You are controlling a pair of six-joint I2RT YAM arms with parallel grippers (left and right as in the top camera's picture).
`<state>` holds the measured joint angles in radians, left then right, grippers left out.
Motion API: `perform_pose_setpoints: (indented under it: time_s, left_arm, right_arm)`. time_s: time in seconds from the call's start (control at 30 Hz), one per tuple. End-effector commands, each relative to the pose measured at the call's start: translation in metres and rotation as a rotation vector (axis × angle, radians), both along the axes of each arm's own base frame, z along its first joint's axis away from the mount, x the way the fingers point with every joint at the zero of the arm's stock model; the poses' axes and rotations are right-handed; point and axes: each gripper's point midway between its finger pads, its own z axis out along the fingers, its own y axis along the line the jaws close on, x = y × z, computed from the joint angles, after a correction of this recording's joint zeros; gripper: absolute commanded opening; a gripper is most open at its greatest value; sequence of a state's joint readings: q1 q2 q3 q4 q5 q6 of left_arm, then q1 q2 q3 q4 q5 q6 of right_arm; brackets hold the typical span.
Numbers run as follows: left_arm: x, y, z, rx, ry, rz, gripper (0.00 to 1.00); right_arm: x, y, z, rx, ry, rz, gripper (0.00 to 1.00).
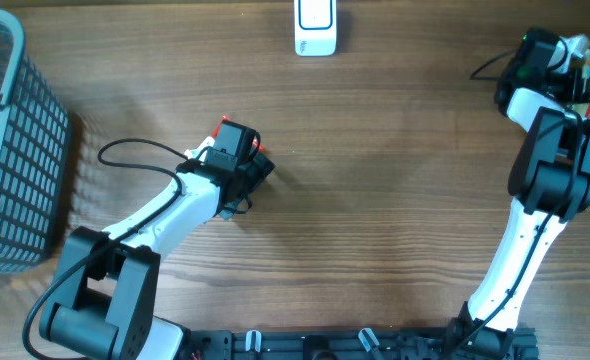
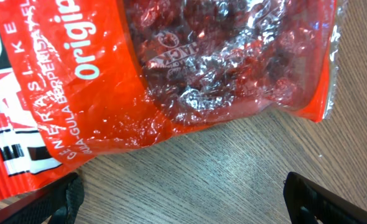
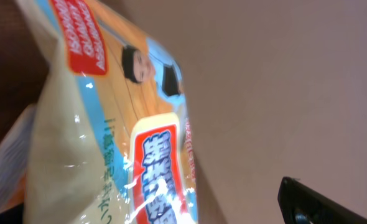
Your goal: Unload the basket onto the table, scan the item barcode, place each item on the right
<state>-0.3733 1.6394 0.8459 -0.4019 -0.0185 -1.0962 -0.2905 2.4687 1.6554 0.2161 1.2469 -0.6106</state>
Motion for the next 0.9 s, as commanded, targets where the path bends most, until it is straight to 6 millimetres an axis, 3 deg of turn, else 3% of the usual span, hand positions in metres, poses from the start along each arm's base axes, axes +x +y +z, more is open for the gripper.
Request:
perform_pose_setpoints:
  time_s: [0.0, 0.1, 0.3, 0.47, 0.67, 0.77, 0.87]
  left_arm:
    - [0.0, 0.002, 0.001, 0.019, -0.011, -0.011, 1.0]
    - [0.0, 0.002, 0.001, 0.019, -0.011, -0.011, 1.0]
    - [0.0, 0.002, 0.001, 0.019, -0.011, -0.01, 1.0]
    - [0.0, 0.002, 0.001, 0.019, -0.011, -0.011, 1.0]
    - [0.0, 0.002, 0.001, 0.019, -0.011, -0.011, 1.0]
    - [0.0, 0.002, 0.001, 0.019, -0.011, -0.011, 1.0]
    - [0.0, 0.002, 0.001, 0.019, -0.011, -0.011, 1.0]
  right_arm:
    - [0.01, 0.013, -0.033, 0.157, -0.076, 0.08, 1.0]
    - [0.012, 0.029, -0.062, 0.301, -0.075, 0.127, 1.0]
    - [0.016, 0.051, -0.07, 0.553, -0.241, 0.139, 1.0]
    - [0.018, 0.048, -0.022, 0.692, -0.467, 0.124, 1.0]
    - [-0.014, 0.019, 0.054, 0.716, -0.672, 0.036, 1.0]
    - [-0.028, 0.018, 0.067, 0.806, -0.743, 0.001, 1.0]
    - [-0.025, 0.047, 0.063, 1.028, -0.767, 0.036, 0.99]
